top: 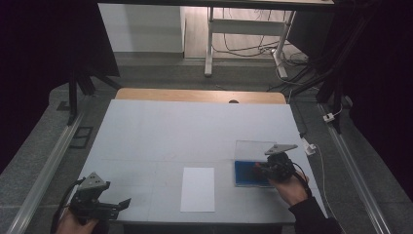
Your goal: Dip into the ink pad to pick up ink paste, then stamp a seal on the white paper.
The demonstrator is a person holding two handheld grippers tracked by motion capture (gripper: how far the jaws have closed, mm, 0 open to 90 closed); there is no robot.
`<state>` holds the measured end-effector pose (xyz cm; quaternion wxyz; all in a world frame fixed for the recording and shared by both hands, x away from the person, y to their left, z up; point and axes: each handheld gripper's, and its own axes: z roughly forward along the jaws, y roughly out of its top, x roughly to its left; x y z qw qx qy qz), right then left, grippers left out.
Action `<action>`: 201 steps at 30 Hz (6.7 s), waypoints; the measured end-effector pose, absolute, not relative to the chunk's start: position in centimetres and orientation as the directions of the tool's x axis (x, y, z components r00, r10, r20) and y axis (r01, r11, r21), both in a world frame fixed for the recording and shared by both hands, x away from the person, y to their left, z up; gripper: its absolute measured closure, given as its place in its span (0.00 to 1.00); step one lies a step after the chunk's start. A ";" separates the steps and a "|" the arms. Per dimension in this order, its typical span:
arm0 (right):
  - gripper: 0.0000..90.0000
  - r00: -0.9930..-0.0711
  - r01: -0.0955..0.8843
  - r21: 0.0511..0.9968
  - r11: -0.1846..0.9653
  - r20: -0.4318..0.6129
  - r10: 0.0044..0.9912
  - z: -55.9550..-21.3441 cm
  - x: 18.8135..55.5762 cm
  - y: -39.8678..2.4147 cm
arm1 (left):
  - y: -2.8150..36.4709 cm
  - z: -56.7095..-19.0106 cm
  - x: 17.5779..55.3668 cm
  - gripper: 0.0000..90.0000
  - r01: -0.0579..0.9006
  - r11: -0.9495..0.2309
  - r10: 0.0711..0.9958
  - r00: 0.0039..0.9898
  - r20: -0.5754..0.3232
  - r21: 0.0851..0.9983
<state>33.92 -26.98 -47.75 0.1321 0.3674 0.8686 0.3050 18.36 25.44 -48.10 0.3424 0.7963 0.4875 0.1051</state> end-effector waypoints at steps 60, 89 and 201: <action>0.89 -0.686 0.537 0.655 0.531 -0.027 0.727 -47.6 33.5 -26.7 | 25.6 -48.1 18.5 0.05 0.711 -0.281 0.847 0.499 -0.181 0.644; 0.89 -0.722 0.489 0.716 0.498 0.012 0.692 -46.0 32.3 -26.4 | 25.7 -48.1 18.3 0.05 0.708 -0.275 0.848 0.497 -0.184 0.650; 0.89 -0.948 0.240 0.622 0.745 -0.016 0.318 -50.2 30.7 -10.1 | 25.7 -48.1 18.3 0.06 0.708 -0.275 0.846 0.499 -0.185 0.650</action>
